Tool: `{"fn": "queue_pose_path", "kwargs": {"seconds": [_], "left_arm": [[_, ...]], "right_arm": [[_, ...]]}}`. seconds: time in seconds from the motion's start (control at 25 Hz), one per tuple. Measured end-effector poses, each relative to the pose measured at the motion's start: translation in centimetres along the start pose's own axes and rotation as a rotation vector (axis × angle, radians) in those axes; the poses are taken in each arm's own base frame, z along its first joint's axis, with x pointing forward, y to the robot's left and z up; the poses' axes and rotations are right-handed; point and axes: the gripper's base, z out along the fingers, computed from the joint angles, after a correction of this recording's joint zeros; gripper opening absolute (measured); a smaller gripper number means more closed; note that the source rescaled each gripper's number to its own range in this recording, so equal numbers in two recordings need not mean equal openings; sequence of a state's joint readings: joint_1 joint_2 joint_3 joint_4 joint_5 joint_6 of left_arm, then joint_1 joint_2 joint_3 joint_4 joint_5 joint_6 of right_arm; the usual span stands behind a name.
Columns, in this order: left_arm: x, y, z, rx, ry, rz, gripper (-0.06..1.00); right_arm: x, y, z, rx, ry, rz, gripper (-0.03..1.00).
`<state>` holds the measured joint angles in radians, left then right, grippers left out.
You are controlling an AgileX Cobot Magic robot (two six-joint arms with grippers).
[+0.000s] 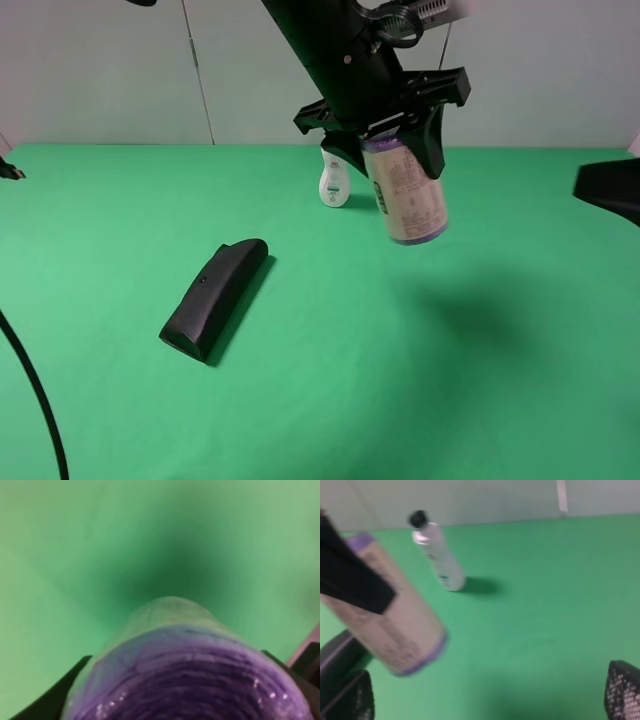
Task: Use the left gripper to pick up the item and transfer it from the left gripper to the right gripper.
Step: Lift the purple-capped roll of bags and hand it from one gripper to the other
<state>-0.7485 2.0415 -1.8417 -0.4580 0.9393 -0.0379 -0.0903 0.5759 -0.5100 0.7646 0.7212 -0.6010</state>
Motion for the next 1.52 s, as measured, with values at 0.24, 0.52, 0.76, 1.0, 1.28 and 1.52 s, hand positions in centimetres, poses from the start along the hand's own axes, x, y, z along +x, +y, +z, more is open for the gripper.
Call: {"fn": "queue_pose_path", "kwargs": {"seconds": [0.24,0.52,0.76,1.0,1.28,1.52], "left_arm": [[-0.3,-0.8,0.0,0.086,-0.031,-0.010,0.00],[-0.3,-1.3,-0.1,0.143,-0.036,-0.001,0.00],[-0.4,-1.5,-0.1,0.170,-0.040,0.013,0.00],[-0.5,-1.6,-0.2,0.175,-0.052,0.016,0.00],[-0.4,-1.6,-0.1,0.173,-0.051,0.021,0.00],[-0.5,-1.6,-0.2,0.176,-0.053,0.022,0.00]], "right_arm": [[-0.7,-0.3,2.5,-0.109,0.018,-0.123,1.00],[-1.1,-0.4,4.2,-0.206,0.006,-0.222,1.00],[-1.0,-0.5,6.0,-0.259,0.033,-0.252,1.00],[-0.1,0.1,8.8,-0.257,0.107,-0.333,1.00],[0.9,0.8,11.0,-0.284,0.171,-0.367,1.00],[1.0,0.6,11.9,-0.284,0.162,-0.335,1.00]]}}
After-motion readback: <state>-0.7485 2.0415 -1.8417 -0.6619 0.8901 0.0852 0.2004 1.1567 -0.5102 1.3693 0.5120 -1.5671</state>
